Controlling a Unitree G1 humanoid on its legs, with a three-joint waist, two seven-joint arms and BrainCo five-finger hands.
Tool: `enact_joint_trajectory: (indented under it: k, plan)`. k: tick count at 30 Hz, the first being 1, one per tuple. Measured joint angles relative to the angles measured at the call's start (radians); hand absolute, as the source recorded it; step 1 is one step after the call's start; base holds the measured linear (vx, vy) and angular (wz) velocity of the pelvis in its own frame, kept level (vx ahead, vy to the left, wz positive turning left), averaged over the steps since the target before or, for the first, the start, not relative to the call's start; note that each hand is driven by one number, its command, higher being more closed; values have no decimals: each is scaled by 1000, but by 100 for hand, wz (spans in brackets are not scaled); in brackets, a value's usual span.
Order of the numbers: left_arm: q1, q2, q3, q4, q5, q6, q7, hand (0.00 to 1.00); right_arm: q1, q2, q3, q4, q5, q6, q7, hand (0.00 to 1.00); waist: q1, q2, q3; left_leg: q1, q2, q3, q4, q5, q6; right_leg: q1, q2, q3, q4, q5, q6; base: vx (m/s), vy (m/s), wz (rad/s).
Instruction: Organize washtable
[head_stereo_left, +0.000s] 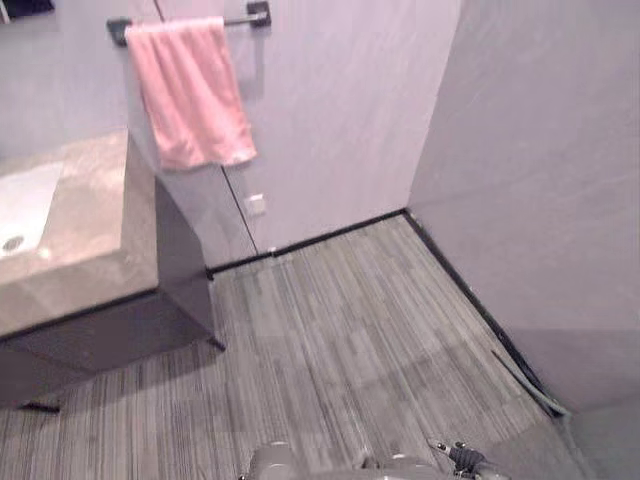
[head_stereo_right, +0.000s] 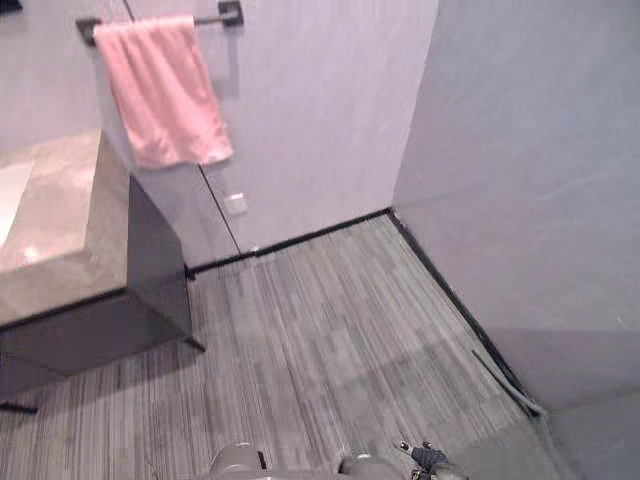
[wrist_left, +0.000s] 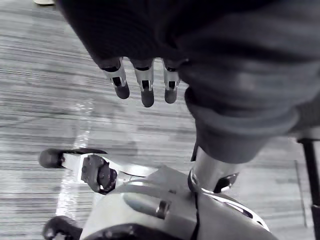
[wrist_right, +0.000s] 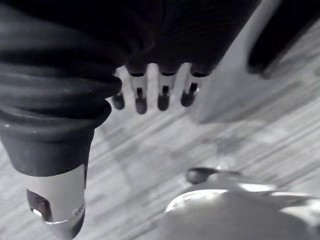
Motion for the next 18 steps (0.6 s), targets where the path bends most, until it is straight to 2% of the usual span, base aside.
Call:
enact_joint_trajectory:
  k: [2, 3, 4, 5, 6, 7, 8, 9, 10, 11, 12, 13, 14, 15, 16, 17, 18]
  plan:
    - [-11, 9, -25, 0, 0, -1, -4, 0, -6, 10, -18, -2, 0, 0, 0, 0, 6, -1, 10, -55, -37, -7, -175, 1, -2, 68, 0, 16, -34, 0, 1, 456, 16, -42]
    - [-14, 15, -41, 0, 0, -1, -10, 0, -4, 15, -17, -7, 0, -1, -2, 0, 9, -2, 13, -76, -67, -24, -345, 9, -5, 102, -1, 23, -41, -8, 14, 414, 96, -44]
    - [-14, 15, -43, 0, 0, -1, -17, 0, -4, 15, -15, -7, 0, -1, -2, 0, 16, 2, 16, -91, -92, -54, -529, 29, -27, 129, -2, 37, -41, -25, 40, 406, 126, -51]
    - [-14, 15, -43, 0, 1, 0, -20, 0, -2, 14, -15, -7, 0, -2, -3, 0, 24, 5, 18, -94, -98, -66, -619, 54, -26, 145, -3, 46, -44, -39, 43, 407, 192, -69]
    - [-8, 14, -40, -1, 1, 0, -21, 0, 2, 14, -11, -7, -1, -3, -3, 0, 34, 4, 20, -114, -96, -81, -715, 125, -17, 179, -7, 72, -60, -84, 45, 395, 244, -86]
    - [-1, 19, -30, -5, 1, 1, -21, 0, 2, 18, 19, -7, -1, -5, -3, 0, 51, 8, 20, -129, -99, -72, -666, 239, 2, 201, -24, 98, -65, -132, 70, 398, 262, -74]
    - [-5, 20, -24, -7, 1, 1, -21, 0, 2, 17, 29, -6, -1, -5, -3, 0, 50, 6, 21, -141, -102, -73, -646, 261, 13, 203, -28, 109, -63, -133, 72, 380, 290, -42]
    - [-8, 22, -4, -13, 1, 0, -22, 0, -4, 19, 30, -4, -3, -4, -1, 0, 52, -14, 22, -144, -106, -62, -637, 260, 13, 188, -43, 123, -39, -127, 65, 388, 300, -4]
    - [-9, 17, 29, -24, 3, -2, -23, 0, -7, 27, 28, -3, -14, -3, 2, 0, 55, -21, 16, -132, -111, -52, -656, 261, 14, 141, -52, 139, 29, -104, 54, 386, 304, -3]
    - [-7, 13, 56, -25, 4, 0, -27, 0, -7, 26, 28, -3, -24, -3, 4, 0, 58, -23, 13, -110, -119, -53, -681, 264, 18, 115, -58, 168, 80, -71, 59, 402, 313, -7]
    - [11, 14, 85, -15, 6, 5, -34, 0, -1, 23, 27, -3, -37, -3, 4, 0, 59, -15, 8, -63, -136, -49, -722, 278, 51, 102, -69, 211, 138, -27, 69, 421, 329, -13]
    - [25, 16, 89, -13, 11, 6, -36, 0, 5, 21, 26, -2, -41, -3, 4, 0, 61, -17, 4, -30, -147, -37, -742, 274, 80, 97, -79, 230, 177, -11, 66, 424, 323, -26]
    - [45, 20, 79, -2, 12, 7, -38, 0, 13, 15, 24, 1, -44, -4, 5, 0, 76, -26, -5, 38, -172, -2, -774, 256, 106, 61, -108, 257, 302, 13, 64, 416, 295, -35]
    - [55, 22, 53, 6, 12, 10, -39, 0, 20, 5, 23, 3, -44, -7, 15, 0, 79, -19, -9, 97, -204, 11, -787, 224, 120, 11, -139, 247, 463, 63, 66, 316, 214, -29]
    - [57, 24, 29, 13, 12, 10, -39, 0, 23, 2, 23, 3, -44, -13, 20, 0, 76, -16, -8, 128, -222, 10, -794, 209, 125, -16, -151, 233, 549, 109, 64, 423, 286, -1]
    - [51, 23, -24, 26, 13, 11, -39, 0, 34, -5, 25, 3, -43, -23, 23, 0, 63, 1, -1, 180, -252, 4, -808, 185, 137, -87, -177, 231, 747, 113, 78, 330, 219, 33]
    - [44, 26, -62, 35, 13, 11, -39, 0, 33, -11, 32, -1, -43, -26, 24, 0, 48, -2, -2, 220, -267, -11, -817, 173, 143, -140, -180, 226, 872, 75, 104, 373, 230, 40]
